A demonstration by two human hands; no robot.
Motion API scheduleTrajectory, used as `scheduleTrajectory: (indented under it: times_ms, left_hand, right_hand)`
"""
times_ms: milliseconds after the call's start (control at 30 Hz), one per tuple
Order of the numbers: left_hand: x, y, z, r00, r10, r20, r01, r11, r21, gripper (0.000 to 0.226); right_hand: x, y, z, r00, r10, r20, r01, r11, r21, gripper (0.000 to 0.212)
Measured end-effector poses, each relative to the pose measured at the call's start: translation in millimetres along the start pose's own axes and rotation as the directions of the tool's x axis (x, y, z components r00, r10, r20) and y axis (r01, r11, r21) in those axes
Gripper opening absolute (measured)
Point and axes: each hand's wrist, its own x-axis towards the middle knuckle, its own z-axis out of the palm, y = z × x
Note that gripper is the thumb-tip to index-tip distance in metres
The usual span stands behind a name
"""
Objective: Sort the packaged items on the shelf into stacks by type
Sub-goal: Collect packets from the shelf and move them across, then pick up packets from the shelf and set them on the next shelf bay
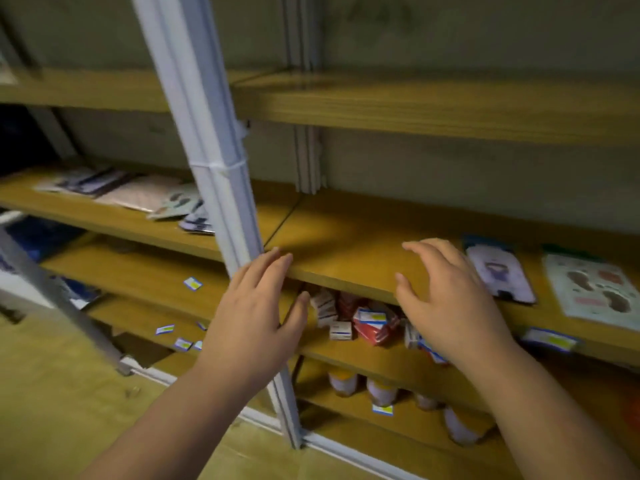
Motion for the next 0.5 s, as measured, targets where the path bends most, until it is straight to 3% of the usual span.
scheduleTrajectory:
  times_ms: [133,300,500]
  left_hand:
    - [-16,-78,-42,0.999,-0.004,-0.047,0.005,1.0,0.016,0.06]
    - [-32,-161,-89,0.991,-0.113,-0.072,0.113,0.994,-0.003,0.066]
    - [-28,-235,-117,0.976,-0.187,-0.114,0.188,0.982,-0.002,0.063]
  right_hand:
    - [5,-83,44,0.996,-0.085,0.008,0.085,0.996,0.018,0.045]
    - [8,-178,92,0.985,-0.158,0.07,0.153,0.985,0.078,0.046]
    - [36,-254,136,0.959,-0.248,0.138,0.235,0.967,0.102,0.048]
